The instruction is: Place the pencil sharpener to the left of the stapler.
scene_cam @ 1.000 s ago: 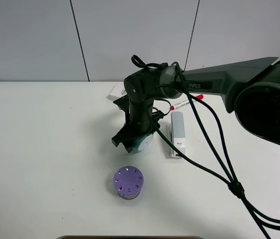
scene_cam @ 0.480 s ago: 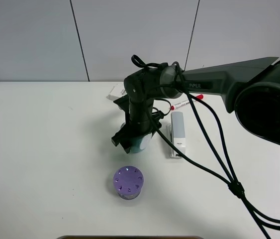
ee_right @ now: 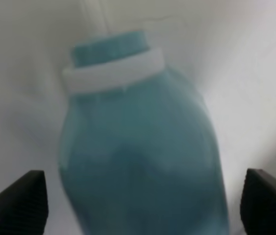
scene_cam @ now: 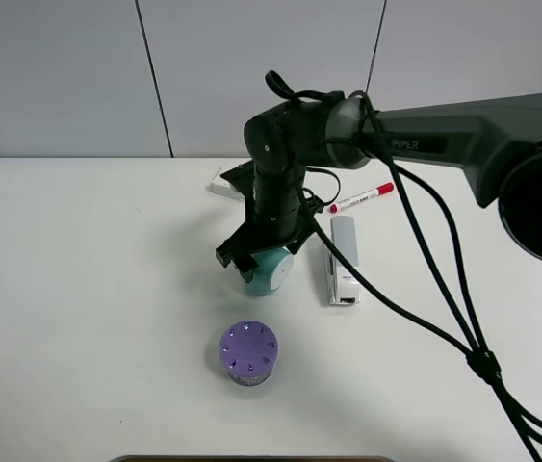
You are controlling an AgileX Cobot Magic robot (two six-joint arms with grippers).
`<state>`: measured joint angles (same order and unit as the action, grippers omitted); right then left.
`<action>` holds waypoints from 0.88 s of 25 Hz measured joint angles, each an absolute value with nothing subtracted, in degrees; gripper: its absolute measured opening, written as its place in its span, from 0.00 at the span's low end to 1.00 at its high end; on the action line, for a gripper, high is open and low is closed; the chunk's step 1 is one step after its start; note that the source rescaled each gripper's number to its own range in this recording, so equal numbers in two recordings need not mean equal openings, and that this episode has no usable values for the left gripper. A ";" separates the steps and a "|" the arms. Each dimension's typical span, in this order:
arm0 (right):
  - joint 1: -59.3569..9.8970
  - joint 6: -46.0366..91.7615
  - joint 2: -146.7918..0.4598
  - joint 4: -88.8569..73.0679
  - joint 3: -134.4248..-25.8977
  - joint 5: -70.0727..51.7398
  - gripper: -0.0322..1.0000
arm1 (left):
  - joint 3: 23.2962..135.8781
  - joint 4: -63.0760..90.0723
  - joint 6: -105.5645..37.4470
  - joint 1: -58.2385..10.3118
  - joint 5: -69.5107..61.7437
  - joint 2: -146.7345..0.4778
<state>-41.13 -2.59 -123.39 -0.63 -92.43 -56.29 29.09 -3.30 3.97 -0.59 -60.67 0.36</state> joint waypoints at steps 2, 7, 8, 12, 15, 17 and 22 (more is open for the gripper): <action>-41.13 -2.28 -121.58 -0.63 -92.43 -57.59 0.80 | 29.09 -3.30 3.97 -0.59 -60.67 0.36; -41.13 -1.84 -115.73 -0.63 -92.43 -62.71 0.80 | 29.09 -3.30 3.97 -0.59 -60.67 0.36; -41.13 -1.71 -114.20 -0.63 -92.43 -64.07 0.80 | 29.09 -3.30 3.97 -0.59 -60.67 0.36; -41.13 -1.42 -107.75 0.31 -92.43 -68.71 0.80 | 29.09 -3.30 3.97 -0.59 -60.67 0.36; -41.13 -1.42 -102.78 0.38 -92.43 -69.55 0.80 | 29.09 -3.30 3.97 -0.59 -60.67 0.36; -41.13 -1.64 -99.54 0.44 -92.43 -69.60 0.80 | 29.09 -3.30 3.97 -0.59 -60.67 0.36; -41.13 -3.78 -91.11 0.49 -92.43 -69.73 0.80 | 29.09 -3.30 3.97 -0.59 -60.67 0.36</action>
<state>-41.13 -3.78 -91.11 0.49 -92.43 -69.73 29.09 -3.30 3.97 -0.59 -60.67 0.36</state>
